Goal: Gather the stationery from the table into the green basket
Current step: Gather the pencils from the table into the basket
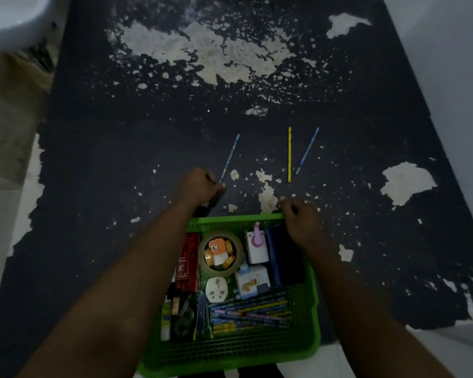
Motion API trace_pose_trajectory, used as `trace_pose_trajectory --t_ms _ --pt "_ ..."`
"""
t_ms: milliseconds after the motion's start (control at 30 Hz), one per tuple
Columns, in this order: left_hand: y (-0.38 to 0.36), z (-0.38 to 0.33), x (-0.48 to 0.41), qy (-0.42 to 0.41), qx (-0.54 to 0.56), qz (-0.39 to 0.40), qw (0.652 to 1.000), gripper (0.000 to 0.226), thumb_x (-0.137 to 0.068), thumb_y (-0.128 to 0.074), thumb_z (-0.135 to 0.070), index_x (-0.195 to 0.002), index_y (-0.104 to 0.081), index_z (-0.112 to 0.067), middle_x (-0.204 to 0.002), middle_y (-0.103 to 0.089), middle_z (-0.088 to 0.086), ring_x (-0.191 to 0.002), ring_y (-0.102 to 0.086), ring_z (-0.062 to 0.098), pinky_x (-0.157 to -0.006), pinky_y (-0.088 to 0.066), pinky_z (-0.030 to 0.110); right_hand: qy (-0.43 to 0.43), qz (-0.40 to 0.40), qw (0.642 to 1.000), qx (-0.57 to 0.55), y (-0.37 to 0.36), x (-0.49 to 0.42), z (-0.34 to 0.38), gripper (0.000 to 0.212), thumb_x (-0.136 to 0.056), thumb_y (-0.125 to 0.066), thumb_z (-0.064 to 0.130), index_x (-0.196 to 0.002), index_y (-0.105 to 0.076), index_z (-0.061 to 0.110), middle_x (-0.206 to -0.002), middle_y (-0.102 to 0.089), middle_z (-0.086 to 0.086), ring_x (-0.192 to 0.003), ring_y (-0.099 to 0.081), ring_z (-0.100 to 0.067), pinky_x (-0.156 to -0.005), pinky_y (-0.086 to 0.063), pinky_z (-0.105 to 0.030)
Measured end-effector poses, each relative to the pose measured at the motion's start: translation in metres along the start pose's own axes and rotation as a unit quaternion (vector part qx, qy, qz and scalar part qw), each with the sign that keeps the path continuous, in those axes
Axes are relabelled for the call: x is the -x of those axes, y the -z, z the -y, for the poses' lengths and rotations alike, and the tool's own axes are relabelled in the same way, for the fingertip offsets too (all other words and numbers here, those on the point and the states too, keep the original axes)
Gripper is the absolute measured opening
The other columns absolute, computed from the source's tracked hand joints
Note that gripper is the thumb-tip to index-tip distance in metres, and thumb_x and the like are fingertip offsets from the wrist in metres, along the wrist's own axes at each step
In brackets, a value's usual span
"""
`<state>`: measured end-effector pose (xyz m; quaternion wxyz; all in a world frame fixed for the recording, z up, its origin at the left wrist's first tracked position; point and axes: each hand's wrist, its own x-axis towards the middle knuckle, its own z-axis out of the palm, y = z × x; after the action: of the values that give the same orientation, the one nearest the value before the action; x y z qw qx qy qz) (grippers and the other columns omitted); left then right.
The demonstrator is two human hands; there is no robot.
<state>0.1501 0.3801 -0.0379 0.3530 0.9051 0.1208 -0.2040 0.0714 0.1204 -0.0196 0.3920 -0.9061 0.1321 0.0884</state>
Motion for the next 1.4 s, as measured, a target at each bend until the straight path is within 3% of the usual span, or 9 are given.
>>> trace_pose_trajectory --t_ms 133,400,500,633,800,900,1033,1133,1400 --pt "-0.016 -0.025 -0.011 0.007 -0.098 -0.072 0.993 0.034 -0.087 -0.074 -0.042 -0.102 -0.074 -0.011 -0.104 -0.073 0.015 -0.101 -0.068 0.035 -0.085 -0.053 0.039 0.009 0.008 1.000 -0.009 -0.003 -0.003 -0.007 0.050 -0.102 -0.046 0.041 -0.066 -0.058 0.008 -0.059 -0.056 -0.001 -0.057 -0.055 -0.013 -0.058 -0.037 -0.027" --pt "-0.021 -0.029 -0.025 -0.020 -0.067 -0.082 0.994 0.016 -0.088 -0.073 -0.025 -0.098 -0.077 -0.013 -0.098 -0.075 0.017 -0.094 -0.070 0.035 -0.081 -0.057 0.040 -0.009 0.008 1.000 -0.004 -0.005 -0.005 -0.011 0.048 -0.099 -0.046 0.044 -0.063 -0.057 0.015 -0.058 -0.056 0.000 -0.058 -0.057 -0.017 -0.063 -0.046 -0.032" --pt "-0.003 -0.032 -0.006 -0.100 0.006 -0.058 0.993 0.008 -0.091 -0.069 -0.019 -0.096 -0.076 -0.019 -0.086 -0.075 0.005 -0.079 -0.071 0.017 -0.076 -0.058 0.035 -0.017 0.003 1.000 0.003 -0.005 -0.006 -0.009 0.049 -0.098 -0.046 0.047 -0.068 -0.063 0.013 -0.063 -0.062 -0.002 -0.064 -0.062 -0.020 -0.069 -0.052 -0.034" --pt "0.038 -0.039 0.075 -0.211 0.000 0.080 0.974 0.010 -0.093 -0.071 -0.020 -0.101 -0.073 -0.024 -0.087 -0.069 -0.015 -0.071 -0.061 -0.016 -0.064 -0.044 0.003 -0.030 0.016 0.999 -0.014 -0.003 -0.003 -0.006 0.049 -0.096 -0.045 0.051 -0.067 -0.061 0.015 -0.066 -0.062 -0.004 -0.070 -0.064 -0.024 -0.072 -0.053 -0.036" --pt "0.044 -0.007 0.170 -0.227 -0.229 0.226 0.919 0.014 -0.090 -0.072 -0.040 -0.104 -0.075 -0.040 -0.097 -0.072 -0.024 -0.085 -0.065 -0.005 -0.079 -0.056 0.025 -0.004 0.002 1.000 -0.008 0.001 0.001 0.003 0.053 -0.098 -0.049 0.040 -0.052 -0.044 0.016 -0.050 -0.044 0.001 -0.049 -0.045 -0.012 -0.053 -0.036 -0.029" --pt "0.009 0.012 0.206 -0.244 -0.299 0.214 0.897 0.017 -0.086 -0.072 -0.040 -0.102 -0.075 -0.039 -0.099 -0.074 -0.019 -0.091 -0.068 0.002 -0.081 -0.052 0.025 0.005 -0.007 1.000 0.002 0.003 0.002 0.006 0.053 -0.099 -0.050 0.035 -0.050 -0.036 0.019 -0.048 -0.038 0.003 -0.046 -0.037 -0.007 -0.050 -0.030 -0.026" --pt "-0.039 0.034 0.222 -0.274 -0.396 0.182 0.857 0.024 -0.049 -0.087 -0.016 -0.052 -0.063 -0.022 -0.044 -0.055 -0.004 -0.038 -0.055 0.015 -0.043 -0.045 0.023 0.009 -0.010 1.000 0.003 0.003 0.002 0.004 0.053 -0.098 -0.051 0.035 -0.050 -0.037 0.018 -0.049 -0.039 0.003 -0.047 -0.038 -0.007 -0.050 -0.030 -0.024" --pt "-0.061 0.039 0.221 -0.309 -0.420 0.131 0.843 0.038 -0.034 -0.089 -0.008 -0.041 -0.054 -0.021 -0.035 -0.044 -0.006 -0.028 -0.043 0.011 -0.042 -0.032 0.020 0.000 -0.008 1.000 0.003 0.002 0.001 0.003 0.052 -0.098 -0.051 0.036 -0.052 -0.039 0.016 -0.050 -0.040 0.002 -0.048 -0.038 -0.006 -0.051 -0.031 -0.023" --pt "-0.058 0.033 0.206 -0.408 -0.304 0.035 0.860 0.029 -0.079 -0.070 -0.059 -0.072 -0.074 -0.032 -0.060 -0.067 -0.012 -0.047 -0.061 0.009 -0.044 -0.040 0.018 -0.013 0.009 0.999 -0.029 0.000 -0.003 -0.001 0.050 -0.097 -0.052 0.039 -0.052 -0.045 0.017 -0.052 -0.047 0.002 -0.051 -0.044 -0.009 -0.057 -0.032 -0.027"
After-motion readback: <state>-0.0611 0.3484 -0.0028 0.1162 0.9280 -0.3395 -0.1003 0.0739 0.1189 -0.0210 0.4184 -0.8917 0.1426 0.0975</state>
